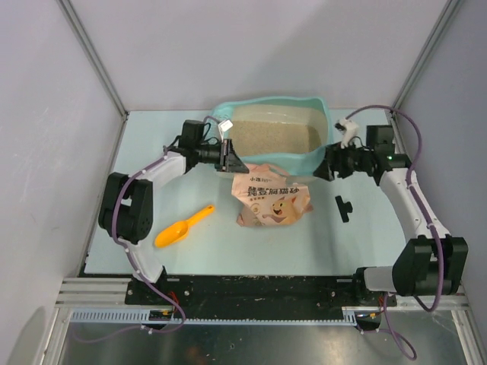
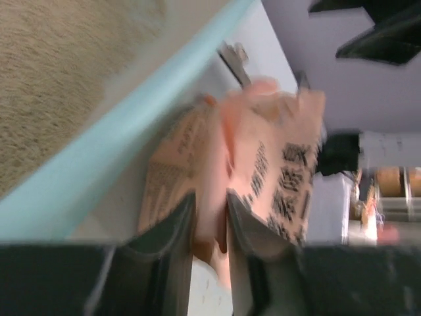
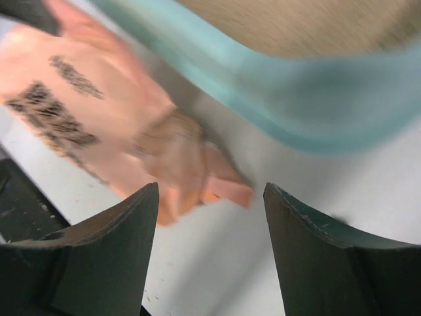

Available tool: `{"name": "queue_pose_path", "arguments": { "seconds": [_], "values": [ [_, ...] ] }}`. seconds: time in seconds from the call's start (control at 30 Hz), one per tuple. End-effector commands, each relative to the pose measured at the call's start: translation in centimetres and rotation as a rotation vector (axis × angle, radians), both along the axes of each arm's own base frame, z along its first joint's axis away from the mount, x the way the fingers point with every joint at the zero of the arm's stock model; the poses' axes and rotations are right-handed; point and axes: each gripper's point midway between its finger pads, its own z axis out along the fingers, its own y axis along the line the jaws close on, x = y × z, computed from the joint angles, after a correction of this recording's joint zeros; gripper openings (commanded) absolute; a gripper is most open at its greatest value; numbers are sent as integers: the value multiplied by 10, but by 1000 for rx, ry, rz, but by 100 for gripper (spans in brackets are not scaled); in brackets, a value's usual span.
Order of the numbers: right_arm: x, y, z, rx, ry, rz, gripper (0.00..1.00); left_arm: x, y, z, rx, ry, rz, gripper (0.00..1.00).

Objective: Fill the litter box with clean litter

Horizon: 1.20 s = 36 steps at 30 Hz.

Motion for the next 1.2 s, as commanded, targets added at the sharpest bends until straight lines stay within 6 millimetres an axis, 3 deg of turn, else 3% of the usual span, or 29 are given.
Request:
{"name": "queue_pose_path", "arguments": {
  "seconds": [0.0, 0.1, 0.2, 0.33, 0.4, 0.7, 0.77, 0.83, 0.87, 0.9, 1.03, 1.07, 1.17],
  "values": [
    [2, 49, 34, 69, -121, 154, 71, -13, -21, 57, -165, -125, -191, 21],
    [7, 70, 38, 91, -143, 230, 73, -23, -18, 62, -186, -160, -229, 6],
    [4, 96, 39, 87, -173, 352, 74, -37, -14, 74, -189, -239, -250, 0],
    [3, 127, 49, 79, -227, 475, 76, -47, -9, 86, -190, -334, -263, 0],
    [1, 141, 43, 68, -224, 526, 77, -52, -7, 88, -192, -346, -267, 0],
    [10, 168, 32, 50, -267, 605, 73, -58, -2, 100, -195, -395, -264, 0],
    [7, 174, 34, 59, -275, 631, 68, -56, -1, 103, -192, -416, -258, 0],
    [0, 177, 34, 61, -269, 664, 54, -55, 0, 105, -185, -437, -250, 0],
    [-2, 177, 34, 49, -290, 691, 42, -55, 0, 108, -184, -448, -248, 0],
    [-7, 177, 33, 40, -284, 711, 38, -54, 0, 108, -180, -462, -245, 0],
    [-12, 179, 44, -9, -356, 734, 12, -51, 1, 111, -163, -499, -229, 0],
    [-16, 182, 51, -18, -384, 743, 0, -50, 2, 111, -154, -510, -220, 0],
    [-16, 182, 69, -70, -470, 745, 0, -44, 4, 113, -120, -571, -202, 6]
  ]
}}
